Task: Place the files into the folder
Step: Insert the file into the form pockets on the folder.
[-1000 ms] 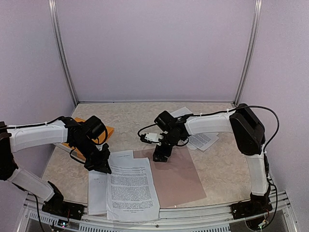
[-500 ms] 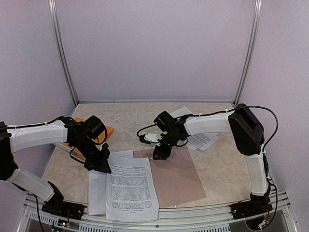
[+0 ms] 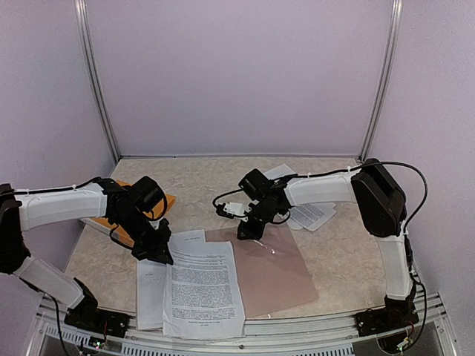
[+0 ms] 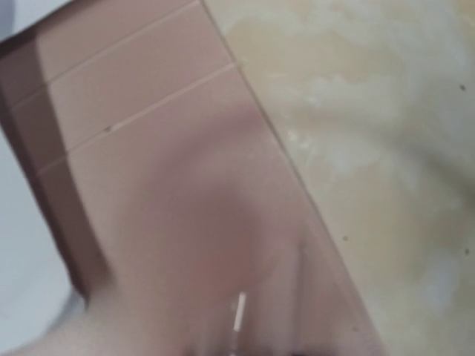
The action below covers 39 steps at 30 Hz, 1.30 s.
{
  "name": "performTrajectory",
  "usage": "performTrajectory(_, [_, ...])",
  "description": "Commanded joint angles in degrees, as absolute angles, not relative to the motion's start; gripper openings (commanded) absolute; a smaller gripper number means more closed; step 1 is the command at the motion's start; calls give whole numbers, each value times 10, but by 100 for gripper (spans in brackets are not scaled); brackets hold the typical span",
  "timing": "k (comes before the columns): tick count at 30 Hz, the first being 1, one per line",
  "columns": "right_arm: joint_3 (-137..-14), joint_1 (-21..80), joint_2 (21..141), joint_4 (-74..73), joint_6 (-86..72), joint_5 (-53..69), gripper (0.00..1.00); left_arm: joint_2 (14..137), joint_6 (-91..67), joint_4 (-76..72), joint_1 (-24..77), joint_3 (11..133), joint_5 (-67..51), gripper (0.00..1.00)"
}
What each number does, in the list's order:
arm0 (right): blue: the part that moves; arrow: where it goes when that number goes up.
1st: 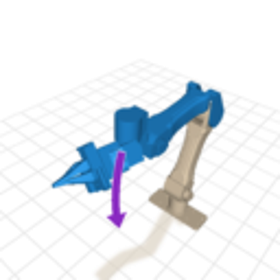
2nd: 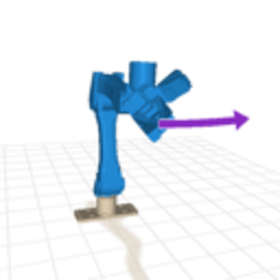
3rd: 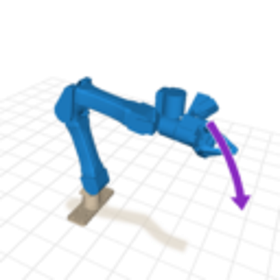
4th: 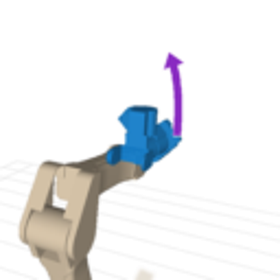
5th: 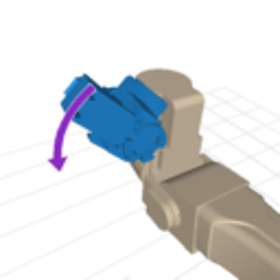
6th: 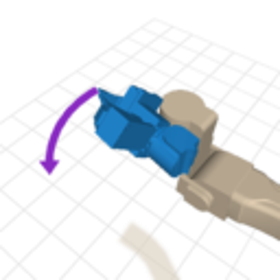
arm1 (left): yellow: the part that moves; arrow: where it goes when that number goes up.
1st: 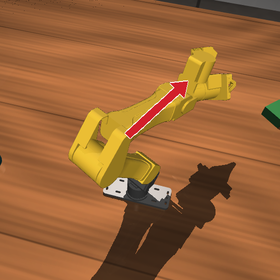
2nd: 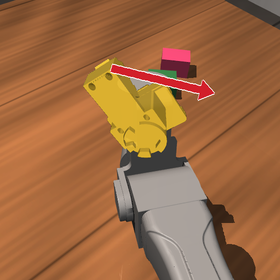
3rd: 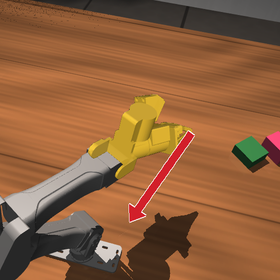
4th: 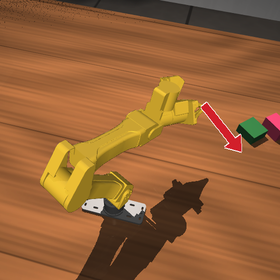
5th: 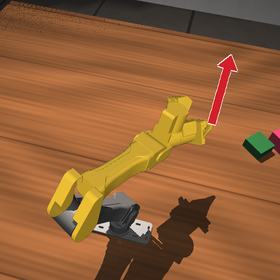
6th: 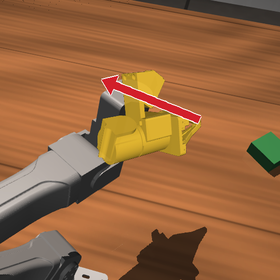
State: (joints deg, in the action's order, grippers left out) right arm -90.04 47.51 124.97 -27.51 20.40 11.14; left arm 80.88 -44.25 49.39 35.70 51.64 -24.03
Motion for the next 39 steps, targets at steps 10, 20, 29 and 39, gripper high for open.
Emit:
performTrajectory(10, [-872,467,1249,-283,168,122,17,852,-457,473,351,562,-254,0])
performTrajectory(20, [-863,464,1242,-277,158,131,16,809,-490,463,314,545,-301,0])
performTrajectory(29, [-861,462,1239,-279,159,130,15,802,-506,448,293,548,-354,0])
performTrajectory(39, [-861,462,1236,-280,161,142,15,841,-508,425,292,562,-389,0])
